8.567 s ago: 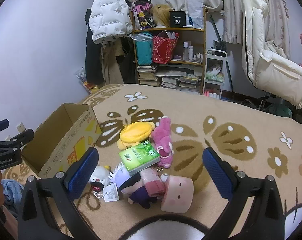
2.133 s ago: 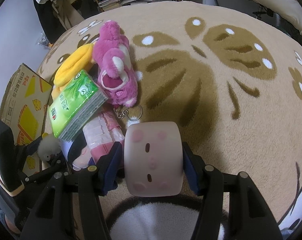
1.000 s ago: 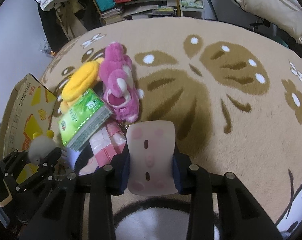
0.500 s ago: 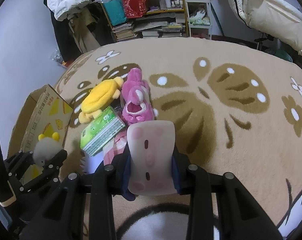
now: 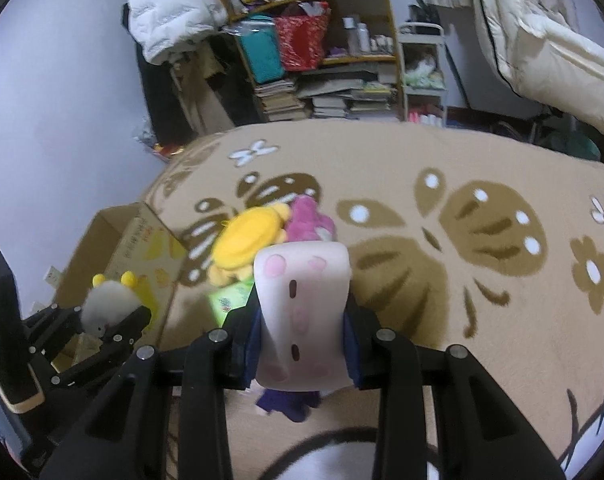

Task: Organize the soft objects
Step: 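Lift both held plushes and carry them over the cardboard box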

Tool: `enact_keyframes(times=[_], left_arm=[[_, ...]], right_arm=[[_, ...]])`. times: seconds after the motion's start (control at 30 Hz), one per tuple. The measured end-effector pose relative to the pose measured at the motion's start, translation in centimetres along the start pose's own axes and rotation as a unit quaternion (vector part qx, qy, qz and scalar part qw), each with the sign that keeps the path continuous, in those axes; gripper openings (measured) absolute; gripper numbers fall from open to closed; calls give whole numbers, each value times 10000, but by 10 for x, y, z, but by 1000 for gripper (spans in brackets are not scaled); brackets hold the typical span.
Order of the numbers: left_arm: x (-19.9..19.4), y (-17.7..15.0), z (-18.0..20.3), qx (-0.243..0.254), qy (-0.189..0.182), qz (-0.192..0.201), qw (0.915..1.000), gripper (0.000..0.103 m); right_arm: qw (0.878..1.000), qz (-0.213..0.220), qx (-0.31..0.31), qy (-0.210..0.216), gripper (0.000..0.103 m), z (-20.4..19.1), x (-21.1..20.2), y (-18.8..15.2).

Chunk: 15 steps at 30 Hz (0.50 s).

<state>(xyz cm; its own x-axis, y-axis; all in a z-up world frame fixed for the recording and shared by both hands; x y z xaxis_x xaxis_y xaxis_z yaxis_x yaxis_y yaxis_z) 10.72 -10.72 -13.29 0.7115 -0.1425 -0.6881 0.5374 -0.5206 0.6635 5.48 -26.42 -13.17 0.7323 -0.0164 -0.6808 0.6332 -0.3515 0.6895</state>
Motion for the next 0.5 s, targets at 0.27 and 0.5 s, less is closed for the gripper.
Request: enact_keyframes(times=[0.27, 0.5], left_arm=[[-44, 18, -37, -165, 409, 316, 9985, 30], [-60, 22, -79, -472, 618, 428, 9961, 30]], right_arm=[[9993, 144, -277, 212, 36, -34, -8, 11], [9969, 304, -527, 491, 36, -68, -19, 24]])
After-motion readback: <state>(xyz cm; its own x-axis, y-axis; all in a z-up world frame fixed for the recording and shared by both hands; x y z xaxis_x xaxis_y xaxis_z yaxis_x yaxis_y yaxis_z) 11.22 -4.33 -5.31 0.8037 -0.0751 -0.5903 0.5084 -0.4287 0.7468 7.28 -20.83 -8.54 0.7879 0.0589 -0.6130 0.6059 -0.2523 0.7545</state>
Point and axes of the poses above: each gripper's, at about its wrist camera, not at the fingertips, and x roughly the way its jaws point, z to its right, y to its top, the point moved 10 cm from there along x, roughly the way its jaws point, and after that the axes turned 5 degrees about z, right-handed, at the moved point
